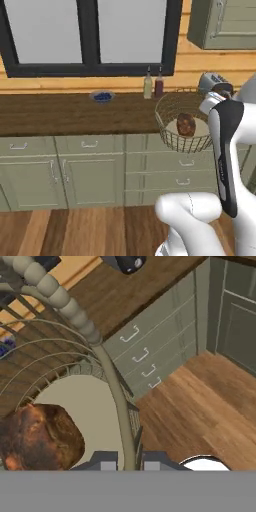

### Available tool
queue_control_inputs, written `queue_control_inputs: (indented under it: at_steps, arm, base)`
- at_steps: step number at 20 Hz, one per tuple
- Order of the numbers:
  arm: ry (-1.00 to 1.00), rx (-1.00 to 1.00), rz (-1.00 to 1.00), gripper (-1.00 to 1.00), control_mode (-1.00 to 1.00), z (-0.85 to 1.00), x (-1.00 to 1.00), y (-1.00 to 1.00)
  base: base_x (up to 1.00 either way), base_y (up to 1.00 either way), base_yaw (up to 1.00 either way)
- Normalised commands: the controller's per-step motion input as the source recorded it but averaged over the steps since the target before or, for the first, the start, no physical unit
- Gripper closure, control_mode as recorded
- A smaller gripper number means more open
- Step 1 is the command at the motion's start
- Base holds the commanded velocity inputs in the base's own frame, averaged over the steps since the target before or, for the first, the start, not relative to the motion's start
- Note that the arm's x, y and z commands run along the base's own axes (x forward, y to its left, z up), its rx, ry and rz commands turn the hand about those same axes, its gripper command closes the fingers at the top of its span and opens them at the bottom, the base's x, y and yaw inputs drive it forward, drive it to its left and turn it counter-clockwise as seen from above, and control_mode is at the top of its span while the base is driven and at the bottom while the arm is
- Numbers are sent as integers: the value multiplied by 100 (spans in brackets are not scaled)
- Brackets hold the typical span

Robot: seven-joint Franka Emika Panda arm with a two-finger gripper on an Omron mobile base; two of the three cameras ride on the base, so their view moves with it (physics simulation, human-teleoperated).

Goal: Open the cabinet, pick up the bread from the cabinet and place it in the basket. Then move the basket to the dining counter.

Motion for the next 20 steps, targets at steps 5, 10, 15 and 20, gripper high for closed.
queue_control_inputs:
  at_steps: [5,10,15,20]
  arm:
    - [0,0,0,100,100,0,0,0]
    - [0,0,0,100,100,0,0,0]
    - [0,0,0,100,100,0,0,0]
    - [0,0,0,100,100,0,0,0]
  base:
    - [2,0,87]
    - [2,0,88]
    - [2,0,88]
    - [3,0,87]
